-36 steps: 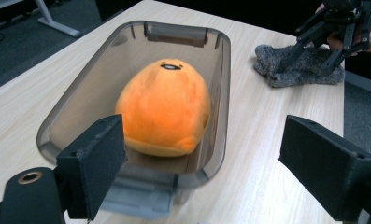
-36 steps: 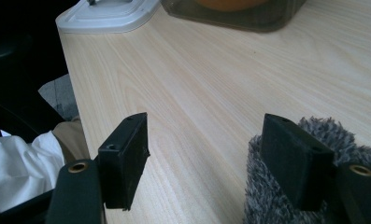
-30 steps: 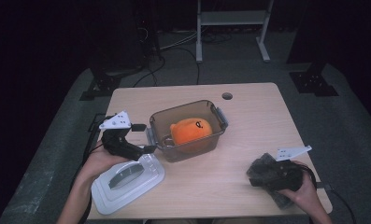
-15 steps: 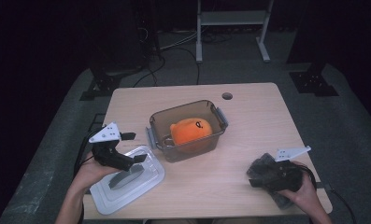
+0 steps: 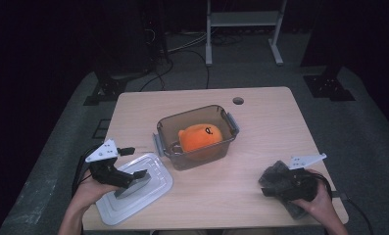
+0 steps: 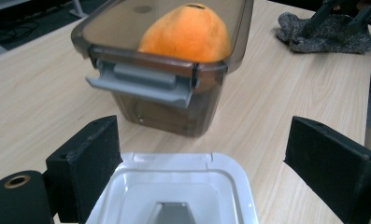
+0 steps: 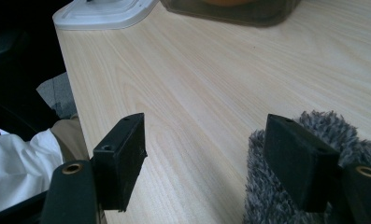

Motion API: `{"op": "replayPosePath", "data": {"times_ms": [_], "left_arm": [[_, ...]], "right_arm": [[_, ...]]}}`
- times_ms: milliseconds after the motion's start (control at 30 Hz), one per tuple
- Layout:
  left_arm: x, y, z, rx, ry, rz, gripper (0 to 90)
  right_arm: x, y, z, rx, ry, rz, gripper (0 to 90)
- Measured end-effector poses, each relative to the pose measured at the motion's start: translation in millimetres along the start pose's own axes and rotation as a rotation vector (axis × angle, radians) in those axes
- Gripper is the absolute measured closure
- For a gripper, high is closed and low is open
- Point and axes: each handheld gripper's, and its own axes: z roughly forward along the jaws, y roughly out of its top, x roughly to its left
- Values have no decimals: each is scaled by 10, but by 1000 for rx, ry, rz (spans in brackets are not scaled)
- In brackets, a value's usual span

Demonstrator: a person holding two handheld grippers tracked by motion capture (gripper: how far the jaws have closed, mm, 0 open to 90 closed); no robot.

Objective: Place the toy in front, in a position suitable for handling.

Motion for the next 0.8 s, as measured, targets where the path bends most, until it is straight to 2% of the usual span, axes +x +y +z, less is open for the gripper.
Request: {"op": "replayPosePath", "data": {"times_ms": [133, 333, 600, 800], "left_arm": [[0, -84, 12, 7, 7, 1, 98], [19, -242, 18, 19, 6, -22, 120], [39, -435, 23, 43, 27, -29, 120], [75, -574, 64, 55, 34, -49, 125]], "right_arm": [[0, 0, 1, 1, 0, -1, 290], [4, 2, -1, 0, 0, 1, 290], [4, 2, -14, -6, -1, 1, 290], [4, 1, -11, -5, 0, 1, 290]]}}
